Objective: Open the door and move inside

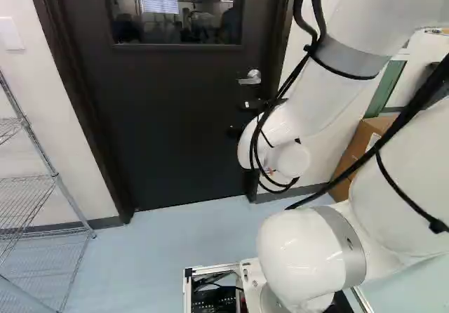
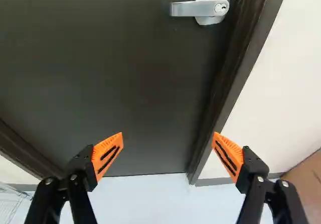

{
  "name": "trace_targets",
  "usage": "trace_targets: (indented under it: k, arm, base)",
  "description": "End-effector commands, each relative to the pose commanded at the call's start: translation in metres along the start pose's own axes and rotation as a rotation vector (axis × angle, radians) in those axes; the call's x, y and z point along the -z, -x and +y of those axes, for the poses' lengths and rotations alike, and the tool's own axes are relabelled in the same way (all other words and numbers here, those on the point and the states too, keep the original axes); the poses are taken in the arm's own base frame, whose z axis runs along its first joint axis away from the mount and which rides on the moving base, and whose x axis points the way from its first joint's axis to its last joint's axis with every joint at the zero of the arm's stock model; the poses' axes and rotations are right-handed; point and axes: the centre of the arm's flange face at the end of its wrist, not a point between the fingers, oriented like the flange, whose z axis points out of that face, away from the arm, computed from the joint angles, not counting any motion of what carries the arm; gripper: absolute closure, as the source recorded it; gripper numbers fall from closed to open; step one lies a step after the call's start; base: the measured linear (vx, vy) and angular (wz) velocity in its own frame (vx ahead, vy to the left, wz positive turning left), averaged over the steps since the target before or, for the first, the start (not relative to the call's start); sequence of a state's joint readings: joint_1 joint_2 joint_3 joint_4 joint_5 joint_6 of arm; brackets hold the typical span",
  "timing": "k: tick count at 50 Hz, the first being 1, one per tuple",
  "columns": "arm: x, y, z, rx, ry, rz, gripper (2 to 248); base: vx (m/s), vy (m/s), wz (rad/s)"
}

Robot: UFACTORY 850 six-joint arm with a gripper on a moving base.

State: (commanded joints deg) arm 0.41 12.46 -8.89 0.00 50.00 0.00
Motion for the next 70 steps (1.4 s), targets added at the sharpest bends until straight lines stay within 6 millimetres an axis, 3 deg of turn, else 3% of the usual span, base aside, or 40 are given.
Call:
trace_targets:
  k: [70]
  arm:
    - [-0.048, -0.093, 0.000, 0.000, 0.001, 0.171, 3]
  base:
    - [0.000, 0.000, 0.000]
